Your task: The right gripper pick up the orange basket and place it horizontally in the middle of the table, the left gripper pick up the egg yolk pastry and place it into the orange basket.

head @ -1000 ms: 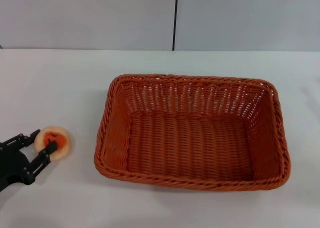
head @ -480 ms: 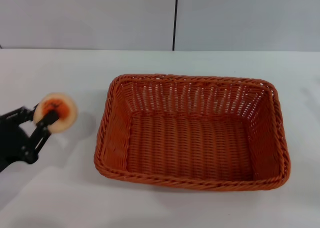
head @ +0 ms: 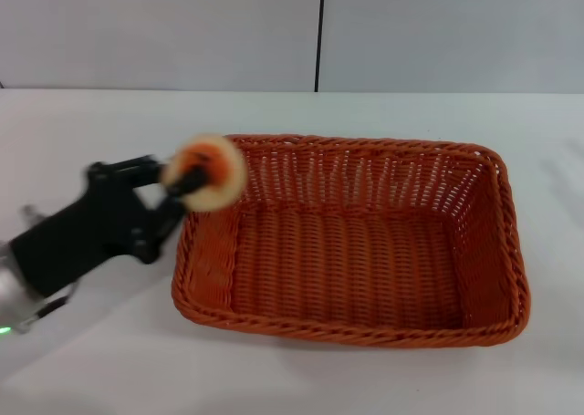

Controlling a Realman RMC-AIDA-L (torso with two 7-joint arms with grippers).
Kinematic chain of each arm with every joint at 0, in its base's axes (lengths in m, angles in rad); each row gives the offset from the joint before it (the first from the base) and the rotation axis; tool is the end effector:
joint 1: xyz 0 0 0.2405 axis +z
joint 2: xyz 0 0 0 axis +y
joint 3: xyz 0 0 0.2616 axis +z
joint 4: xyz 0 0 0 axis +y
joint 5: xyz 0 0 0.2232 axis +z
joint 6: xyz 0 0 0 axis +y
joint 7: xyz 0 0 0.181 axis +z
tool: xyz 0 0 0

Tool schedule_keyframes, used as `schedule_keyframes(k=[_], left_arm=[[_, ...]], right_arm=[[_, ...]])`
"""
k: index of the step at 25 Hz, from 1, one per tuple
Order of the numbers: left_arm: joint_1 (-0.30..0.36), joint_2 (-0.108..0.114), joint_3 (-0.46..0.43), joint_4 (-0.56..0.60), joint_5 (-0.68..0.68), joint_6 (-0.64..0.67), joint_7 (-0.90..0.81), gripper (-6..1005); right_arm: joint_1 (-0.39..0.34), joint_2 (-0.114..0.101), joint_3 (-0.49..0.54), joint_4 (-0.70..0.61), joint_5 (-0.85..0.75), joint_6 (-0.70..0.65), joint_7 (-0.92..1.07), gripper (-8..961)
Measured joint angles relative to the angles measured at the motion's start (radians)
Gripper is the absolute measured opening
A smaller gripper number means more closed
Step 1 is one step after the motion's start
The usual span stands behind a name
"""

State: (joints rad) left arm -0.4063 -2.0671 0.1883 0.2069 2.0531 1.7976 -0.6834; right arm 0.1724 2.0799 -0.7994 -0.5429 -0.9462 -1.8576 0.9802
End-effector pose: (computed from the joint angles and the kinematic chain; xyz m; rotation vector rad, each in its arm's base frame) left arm -0.2806 0.2791 -0.0396 -2.3393 -0.3184 -1.1739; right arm 0.2785 0.2761 0.0856 -1.8007 0.2261 1.4609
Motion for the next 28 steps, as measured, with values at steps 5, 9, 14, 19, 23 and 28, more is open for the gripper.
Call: schedule_keyframes(k=[5,9,14,19,23,28], left_arm=[[-0.053,-0.003,0.067,-0.065,-0.001,-0.072,0.003,271],[-0.052,-0.002,0.059,-0.087,-0.006,-0.107,0.0,368],[0.007,0.004,-0.047,-0.071,-0.011,-0.101,0.006,489],[0.095,0.006,-0.244,-0.037,-0.011,-0.109,0.048,703],[0.133,0.005,-0.341,-0.047,-0.012,-0.11,0.096,775],[0.219,0.003,-0.556,-0.085,-0.012,-0.104,0.167,829]], right_arm=[[-0.001,0.0,0.0,0.016,0.0,0.0,0.0,543],[-0.01,0.0,0.011,0.025,0.0,0.0,0.0,544],[-0.014,-0.002,0.026,0.048,0.005,0.005,0.0,545],[-0.018,-0.004,0.09,0.136,0.005,0.038,-0.084,546],[-0.021,-0.002,0.134,0.201,0.007,0.056,-0.153,547],[-0.019,-0.002,0.205,0.33,0.009,0.068,-0.302,549]])
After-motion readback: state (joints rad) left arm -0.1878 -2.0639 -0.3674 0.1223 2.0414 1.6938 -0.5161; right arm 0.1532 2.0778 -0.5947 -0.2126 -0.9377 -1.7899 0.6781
